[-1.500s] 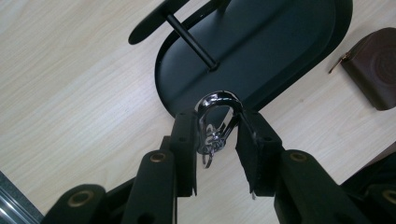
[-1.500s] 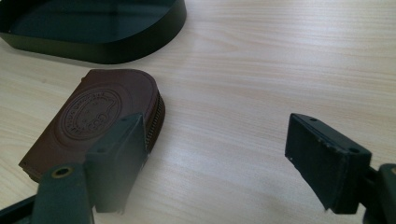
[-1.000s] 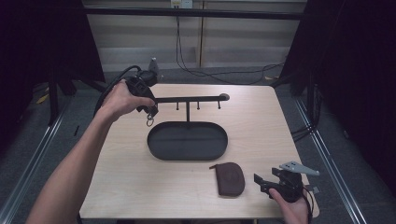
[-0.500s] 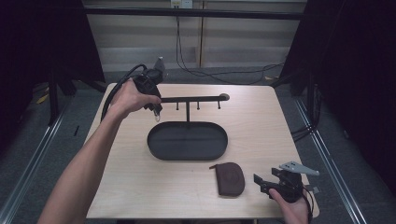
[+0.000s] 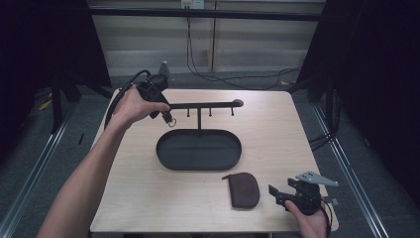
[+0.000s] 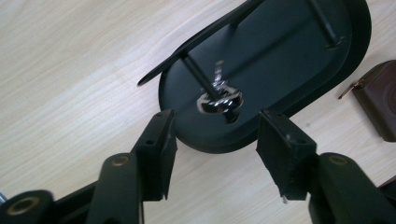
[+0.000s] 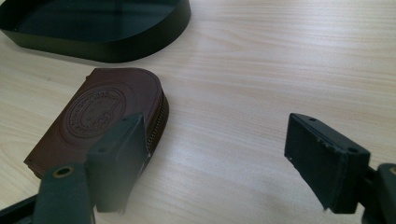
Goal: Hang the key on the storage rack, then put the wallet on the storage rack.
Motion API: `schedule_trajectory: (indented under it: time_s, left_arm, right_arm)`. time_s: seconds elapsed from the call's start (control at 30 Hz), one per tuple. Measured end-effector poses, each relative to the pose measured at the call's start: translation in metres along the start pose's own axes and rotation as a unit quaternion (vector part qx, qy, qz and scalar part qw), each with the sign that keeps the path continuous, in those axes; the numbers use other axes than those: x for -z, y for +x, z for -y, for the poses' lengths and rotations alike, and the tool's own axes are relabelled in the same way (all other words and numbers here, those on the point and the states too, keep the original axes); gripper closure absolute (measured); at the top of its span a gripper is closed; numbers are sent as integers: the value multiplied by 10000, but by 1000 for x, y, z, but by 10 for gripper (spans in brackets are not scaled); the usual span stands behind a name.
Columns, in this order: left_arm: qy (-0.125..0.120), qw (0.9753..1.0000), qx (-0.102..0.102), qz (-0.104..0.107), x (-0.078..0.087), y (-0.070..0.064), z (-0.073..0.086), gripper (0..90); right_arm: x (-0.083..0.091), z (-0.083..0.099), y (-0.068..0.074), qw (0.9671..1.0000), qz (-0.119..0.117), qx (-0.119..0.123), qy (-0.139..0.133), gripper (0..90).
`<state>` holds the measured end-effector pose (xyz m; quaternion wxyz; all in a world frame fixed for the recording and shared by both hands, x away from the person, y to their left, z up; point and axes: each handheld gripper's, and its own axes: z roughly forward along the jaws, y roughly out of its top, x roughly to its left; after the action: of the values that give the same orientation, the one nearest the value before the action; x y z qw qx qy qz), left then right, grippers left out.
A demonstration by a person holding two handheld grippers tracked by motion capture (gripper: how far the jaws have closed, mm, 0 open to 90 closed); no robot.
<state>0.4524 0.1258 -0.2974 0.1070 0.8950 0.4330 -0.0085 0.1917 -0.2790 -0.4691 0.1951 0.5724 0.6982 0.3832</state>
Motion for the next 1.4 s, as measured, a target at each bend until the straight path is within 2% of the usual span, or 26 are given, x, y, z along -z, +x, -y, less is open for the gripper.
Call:
schedule_trajectory:
  time_s: [0.23, 0.63, 0.8, 0.87, 0.97, 1.07, 1.17, 1.3, 1.4]
  left_arm:
    - [-152, 9997, 180, 77, 6, 8, 16, 400]
    - [-548, 9978, 311, 216, 5, 27, 54, 306]
    - [-554, 9977, 283, 255, 1, 34, 67, 286]
    - [-623, 9974, 267, 233, 3, 36, 72, 278]
    - [-724, 9966, 196, 330, 6, 38, 80, 263]
    - [-805, 9962, 154, 300, 8, 40, 88, 250]
    - [-775, 9967, 122, 220, 6, 38, 98, 239]
    - [-857, 9960, 11, 248, 5, 35, 109, 210]
    - [-973, 9942, -114, 433, 4, 35, 118, 196]
  right_arm:
    - [-3, -2, 0, 10000, -17, -6, 34, 207]
    - [-2, -1, 1, 10000, -8, 20, 43, 207]
    - [-3, -1, 0, 10000, 0, -2, 50, 207]
    - [-3, -1, 0, 10000, 15, -1, 54, 207]
    - [-3, -2, 1, 10000, 14, 5, 29, 207]
    - [-4, -2, 0, 10000, 4, -9, 52, 207]
    - [-4, -2, 0, 10000, 13, -10, 41, 207]
    - [-4, -2, 1, 10000, -11, -4, 46, 207]
    - [-4, -2, 2, 10000, -14, 6, 35, 207]
